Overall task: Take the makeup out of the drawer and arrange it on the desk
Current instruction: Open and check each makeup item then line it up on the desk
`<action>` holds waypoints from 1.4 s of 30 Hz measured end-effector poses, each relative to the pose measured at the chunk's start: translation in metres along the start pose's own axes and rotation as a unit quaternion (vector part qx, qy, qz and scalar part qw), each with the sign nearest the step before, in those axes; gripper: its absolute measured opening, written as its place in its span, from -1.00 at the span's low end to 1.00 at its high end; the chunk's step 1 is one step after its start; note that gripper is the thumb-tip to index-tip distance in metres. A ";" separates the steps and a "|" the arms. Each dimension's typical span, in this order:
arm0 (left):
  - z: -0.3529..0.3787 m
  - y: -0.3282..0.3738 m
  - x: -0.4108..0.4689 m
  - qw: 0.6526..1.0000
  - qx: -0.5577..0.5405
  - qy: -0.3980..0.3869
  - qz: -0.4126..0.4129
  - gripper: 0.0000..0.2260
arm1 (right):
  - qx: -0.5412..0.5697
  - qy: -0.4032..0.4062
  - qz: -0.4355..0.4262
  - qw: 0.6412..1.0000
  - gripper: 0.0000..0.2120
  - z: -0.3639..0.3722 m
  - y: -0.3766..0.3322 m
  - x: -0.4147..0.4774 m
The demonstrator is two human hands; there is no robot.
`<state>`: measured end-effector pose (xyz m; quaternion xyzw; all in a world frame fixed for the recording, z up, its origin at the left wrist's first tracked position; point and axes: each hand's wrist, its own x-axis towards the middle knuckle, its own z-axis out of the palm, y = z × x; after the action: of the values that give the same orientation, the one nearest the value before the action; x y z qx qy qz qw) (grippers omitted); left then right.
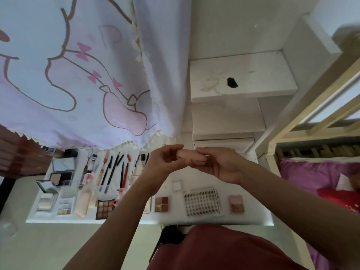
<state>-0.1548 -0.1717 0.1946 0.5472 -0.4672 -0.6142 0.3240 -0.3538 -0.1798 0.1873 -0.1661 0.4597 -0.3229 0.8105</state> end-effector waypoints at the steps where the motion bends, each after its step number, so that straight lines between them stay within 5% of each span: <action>1: -0.002 0.001 -0.003 1.000 -0.009 0.010 -0.004 -0.55 | -0.027 -0.010 -0.012 1.000 -0.69 0.003 -0.002 -0.004; 5: -0.012 0.003 -0.010 0.996 -0.077 0.038 -0.016 -0.59 | -0.154 -0.062 -0.075 0.983 -0.60 0.011 -0.006 -0.017; 10: -0.012 0.008 -0.012 0.993 -0.112 0.035 -0.010 -0.57 | -0.263 -0.030 -0.167 0.950 -0.60 0.012 -0.004 -0.021; 20: -0.001 0.012 -0.012 0.993 -0.114 0.013 0.002 -0.55 | -0.281 -0.022 -0.193 0.940 -0.62 0.000 -0.012 -0.032; 30: 0.003 0.024 -0.007 0.993 -0.118 0.019 0.007 -0.67 | -0.156 0.033 -0.153 0.975 -0.58 -0.002 -0.012 -0.018; 36: -0.001 0.025 -0.002 0.995 -0.086 0.040 0.009 -0.77 | -0.235 0.077 -0.165 0.955 -0.81 0.007 -0.021 -0.016; 42: -0.004 0.020 0.000 0.991 -0.076 0.110 -0.006 -0.86 | -0.223 0.022 -0.114 0.968 -0.61 0.013 -0.021 -0.009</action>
<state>-0.1529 -0.1792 0.2131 0.5877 -0.3775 -0.5862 0.4104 -0.3537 -0.1891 0.2120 -0.3870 0.5155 -0.3059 0.7007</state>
